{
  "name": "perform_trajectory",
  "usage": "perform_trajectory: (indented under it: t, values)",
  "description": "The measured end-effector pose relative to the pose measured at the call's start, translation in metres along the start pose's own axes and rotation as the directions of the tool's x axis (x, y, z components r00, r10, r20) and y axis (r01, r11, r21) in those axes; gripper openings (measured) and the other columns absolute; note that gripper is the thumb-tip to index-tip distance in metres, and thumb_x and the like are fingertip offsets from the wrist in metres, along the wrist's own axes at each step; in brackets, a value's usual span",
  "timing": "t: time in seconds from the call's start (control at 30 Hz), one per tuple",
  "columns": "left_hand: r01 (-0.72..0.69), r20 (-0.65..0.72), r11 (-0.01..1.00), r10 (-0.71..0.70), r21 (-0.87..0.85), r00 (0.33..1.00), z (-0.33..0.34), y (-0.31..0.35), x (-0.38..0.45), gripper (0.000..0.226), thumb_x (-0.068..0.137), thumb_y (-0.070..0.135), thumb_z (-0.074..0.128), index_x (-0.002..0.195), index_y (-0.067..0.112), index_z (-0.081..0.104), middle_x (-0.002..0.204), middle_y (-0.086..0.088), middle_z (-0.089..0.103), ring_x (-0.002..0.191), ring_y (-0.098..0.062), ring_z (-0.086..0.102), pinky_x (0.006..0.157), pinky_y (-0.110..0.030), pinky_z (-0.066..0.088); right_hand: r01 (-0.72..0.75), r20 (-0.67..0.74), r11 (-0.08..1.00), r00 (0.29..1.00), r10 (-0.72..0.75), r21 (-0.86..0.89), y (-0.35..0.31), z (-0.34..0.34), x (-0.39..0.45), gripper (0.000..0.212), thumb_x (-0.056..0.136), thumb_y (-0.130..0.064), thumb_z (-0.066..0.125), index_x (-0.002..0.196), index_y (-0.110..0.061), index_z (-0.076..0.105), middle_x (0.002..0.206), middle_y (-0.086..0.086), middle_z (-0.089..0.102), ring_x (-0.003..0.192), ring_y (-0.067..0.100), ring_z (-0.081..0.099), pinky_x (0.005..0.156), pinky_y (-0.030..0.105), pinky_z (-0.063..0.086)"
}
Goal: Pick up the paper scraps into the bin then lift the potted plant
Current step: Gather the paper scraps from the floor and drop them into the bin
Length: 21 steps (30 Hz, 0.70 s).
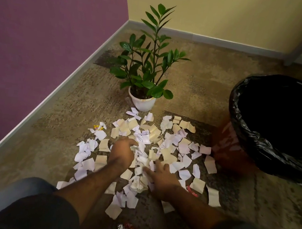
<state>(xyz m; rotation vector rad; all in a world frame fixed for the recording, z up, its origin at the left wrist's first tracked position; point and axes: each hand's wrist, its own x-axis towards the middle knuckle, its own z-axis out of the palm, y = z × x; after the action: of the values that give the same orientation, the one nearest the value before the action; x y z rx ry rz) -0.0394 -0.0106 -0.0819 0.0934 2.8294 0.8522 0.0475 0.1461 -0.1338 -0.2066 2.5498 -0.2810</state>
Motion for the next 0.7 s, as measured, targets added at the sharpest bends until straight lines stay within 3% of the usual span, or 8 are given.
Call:
perform_trajectory:
  t: [0.07,0.17,0.27,0.37,0.43,0.57,0.7]
  values:
    - [-0.008,-0.007,1.000,0.008,-0.009,1.000,-0.003,-0.003,-0.001,0.039,0.071,-0.009,0.060,0.094,0.018,0.076,0.104,-0.006,0.068,0.094,-0.023,0.062,0.081,-0.022,0.047,0.023,-0.018,1.000,1.000,-0.023,-0.016,-0.004,0.006,-0.001,0.050,0.095,-0.032,0.050,0.143,-0.035,0.033,0.158,0.016,0.012,0.140,0.043,0.018,0.103,0.056,0.040]
    - [-0.036,0.027,0.999,0.036,-0.004,0.999,-0.005,-0.004,-0.003,0.037,0.071,-0.008,0.064,0.096,0.016,0.077,0.107,-0.006,0.067,0.096,-0.023,0.062,0.086,-0.025,0.049,0.022,-0.037,0.999,0.999,-0.021,0.024,-0.004,0.006,0.000,0.038,0.095,-0.022,0.051,0.133,-0.020,0.052,0.154,0.017,0.025,0.138,0.039,0.028,0.105,0.047,0.041]
    - [-0.042,0.034,0.999,0.042,-0.009,0.999,-0.004,-0.003,-0.003,0.036,0.073,-0.008,0.064,0.097,0.016,0.077,0.108,-0.007,0.068,0.096,-0.022,0.062,0.088,-0.026,0.050,-0.002,-0.049,0.992,0.999,0.008,0.125,0.004,0.004,0.001,0.027,0.091,-0.020,0.058,0.115,-0.009,0.065,0.131,0.013,0.050,0.117,0.029,0.049,0.094,0.033,0.044]
    - [-0.023,0.011,0.998,0.023,-0.050,1.000,-0.002,0.001,-0.001,0.034,0.074,-0.006,0.065,0.096,0.017,0.077,0.108,-0.007,0.068,0.096,-0.021,0.062,0.083,-0.018,0.045,-0.094,-0.080,0.903,0.987,0.140,0.419,0.012,-0.002,0.003,0.016,0.088,-0.007,0.061,0.098,0.003,0.067,0.097,0.011,0.059,0.096,0.029,0.061,0.087,0.033,0.050]
    - [-0.014,-0.021,0.996,0.012,-0.085,1.000,-0.003,0.006,0.001,0.032,0.074,-0.005,0.067,0.096,0.016,0.077,0.108,-0.005,0.069,0.098,-0.018,0.062,0.080,-0.013,0.038,-0.128,-0.105,0.824,0.970,0.221,0.552,0.015,-0.014,0.002,0.011,0.085,0.005,0.057,0.083,0.000,0.067,0.084,0.009,0.063,0.084,0.026,0.064,0.080,0.034,0.052]
    - [-0.058,-0.041,0.986,0.052,-0.154,0.998,-0.008,0.027,0.003,0.031,0.075,-0.004,0.069,0.097,0.016,0.075,0.107,-0.003,0.068,0.096,-0.016,0.061,0.080,-0.013,0.038,-0.141,-0.196,0.758,0.922,0.335,0.636,0.016,-0.049,0.000,0.025,0.077,0.004,0.068,0.099,-0.006,0.075,0.104,0.007,0.072,0.099,0.020,0.066,0.090,0.027,0.052]
    - [-0.126,-0.076,0.965,0.111,-0.232,0.991,-0.020,0.058,0.005,0.031,0.073,-0.003,0.072,0.095,0.019,0.075,0.104,0.000,0.067,0.093,-0.013,0.059,0.075,-0.011,0.036,-0.073,-0.272,0.738,0.902,0.336,0.671,0.025,-0.098,-0.013,0.030,0.077,0.005,0.067,0.105,-0.007,0.074,0.112,0.007,0.071,0.104,0.019,0.064,0.091,0.026,0.051]
